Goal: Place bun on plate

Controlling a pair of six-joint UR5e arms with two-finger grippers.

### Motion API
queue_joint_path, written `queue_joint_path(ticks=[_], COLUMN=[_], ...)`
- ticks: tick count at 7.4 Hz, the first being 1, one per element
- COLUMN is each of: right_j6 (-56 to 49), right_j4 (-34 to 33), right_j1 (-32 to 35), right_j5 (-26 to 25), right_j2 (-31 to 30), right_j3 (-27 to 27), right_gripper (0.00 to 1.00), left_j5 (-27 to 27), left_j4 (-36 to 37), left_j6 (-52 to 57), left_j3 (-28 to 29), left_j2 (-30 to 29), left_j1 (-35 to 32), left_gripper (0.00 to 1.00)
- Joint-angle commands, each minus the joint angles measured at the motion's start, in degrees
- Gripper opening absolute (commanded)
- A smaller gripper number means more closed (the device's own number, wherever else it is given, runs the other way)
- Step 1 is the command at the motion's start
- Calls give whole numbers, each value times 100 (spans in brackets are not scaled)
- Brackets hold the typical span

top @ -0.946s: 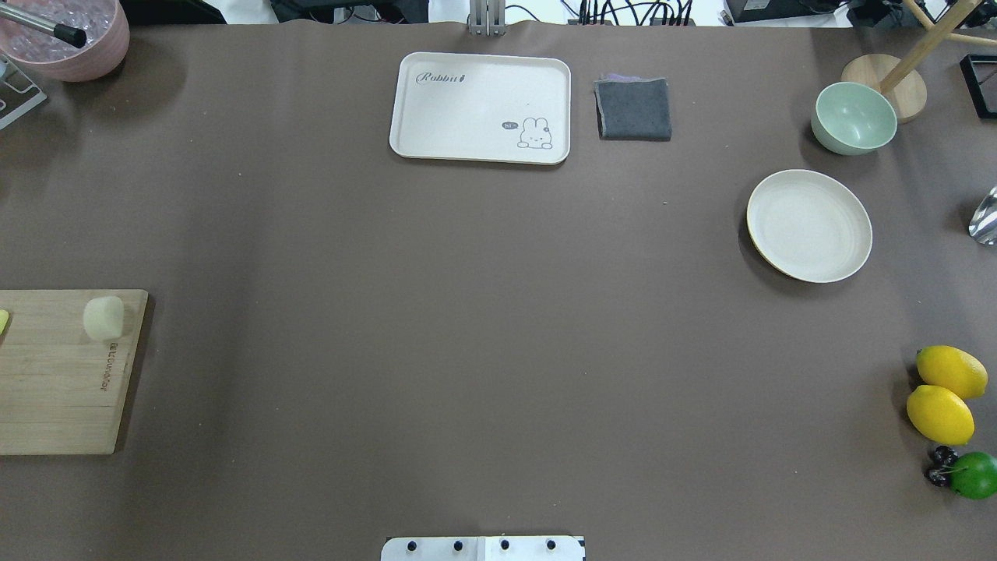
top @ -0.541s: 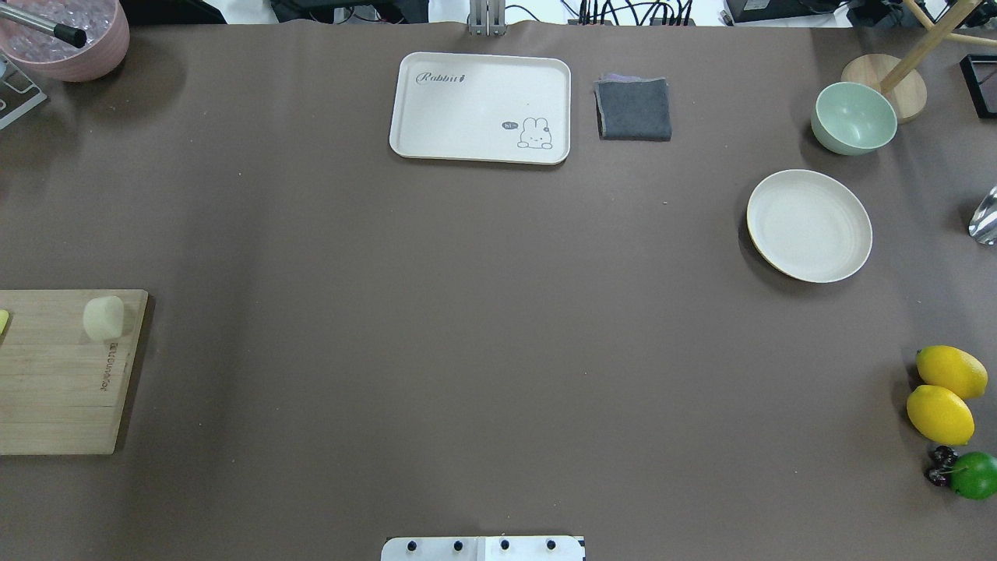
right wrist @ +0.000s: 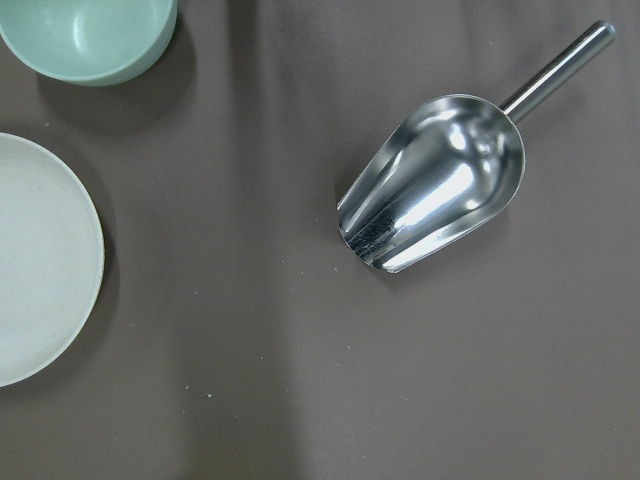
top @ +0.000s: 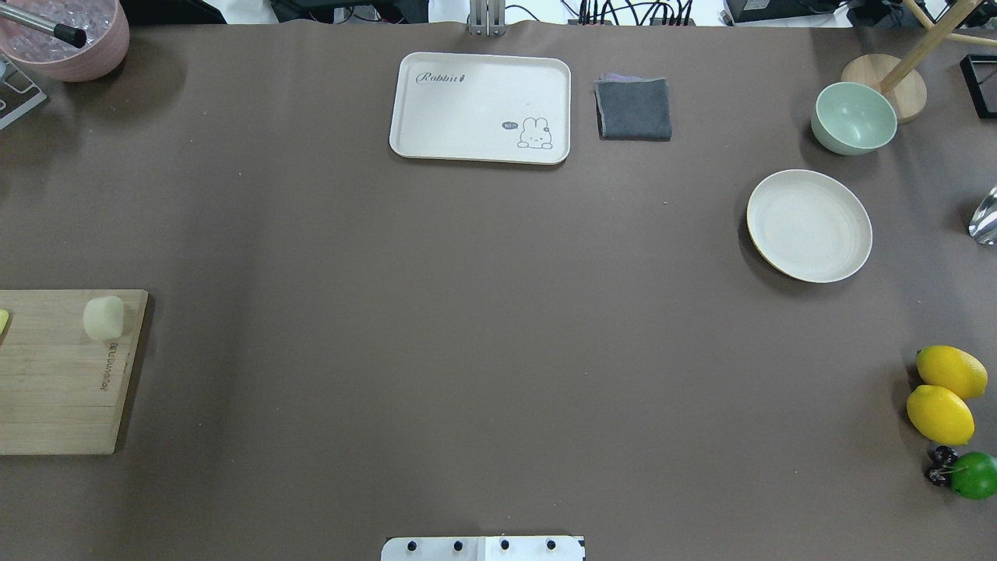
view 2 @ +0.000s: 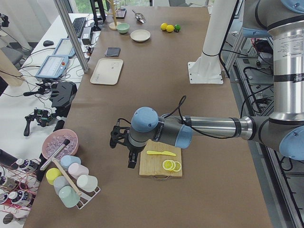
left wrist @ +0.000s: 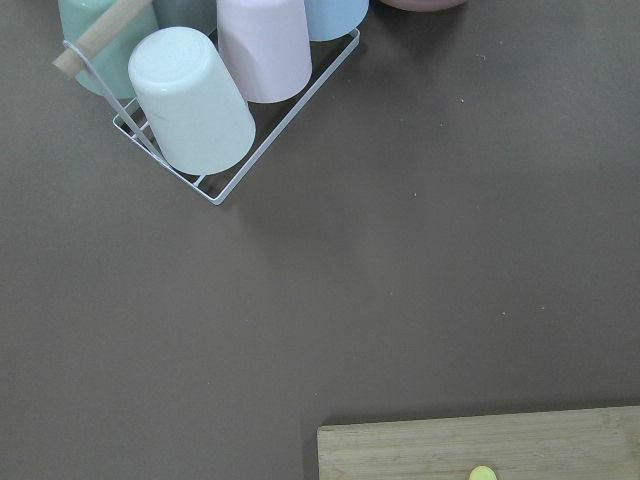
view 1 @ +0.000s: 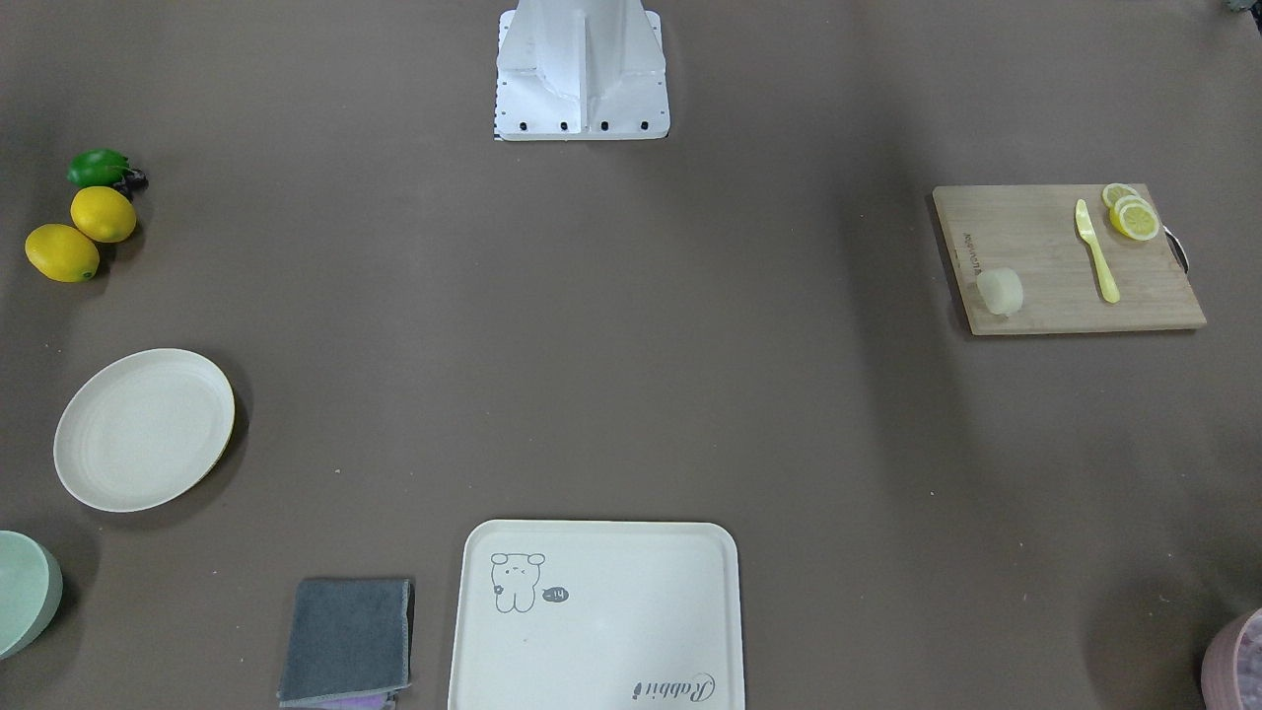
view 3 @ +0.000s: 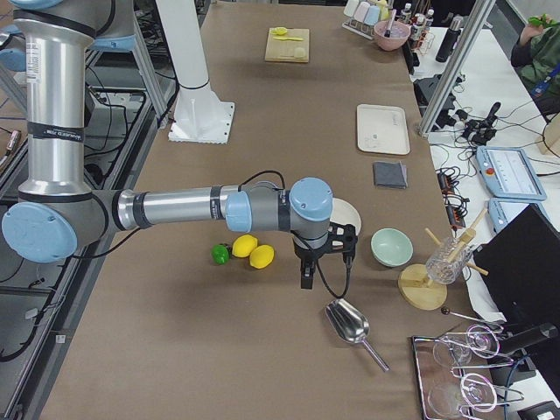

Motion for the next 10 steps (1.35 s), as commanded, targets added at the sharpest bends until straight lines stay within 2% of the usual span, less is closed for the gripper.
queue_joint_path(ticks=[1, 3, 5, 6, 7, 9, 10], right_j6=[15, 24, 68, 129, 173, 182, 565], right_j4=[3, 3, -6, -6, 3, 55, 586], right_j1=[0, 0, -165, -297, -490, -938, -1158], right_j5=[0, 0, -17, -18, -35, -44, -44], right_j2=[16, 16, 305, 663, 962, 1421, 1457], right_j3=[8, 8, -70, -297, -465, -624, -764], right_gripper=[100, 100, 100, 100, 100, 100, 100], left_j5=[-7, -42, -68, -16, -50, -68, -68], left_j4=[-8, -43, -43, -295, -376, -551, -866], left_j6=[-5, 39, 4, 13, -30, -581, -585], left_j3=[-18, 183, 218, 227, 549, 518, 526], left_j2=[-22, -92, -215, -268, -408, -523, -515], left_j1=[0, 17, 149, 149, 158, 149, 149], left_gripper=[98, 98, 98, 98, 98, 98, 98])
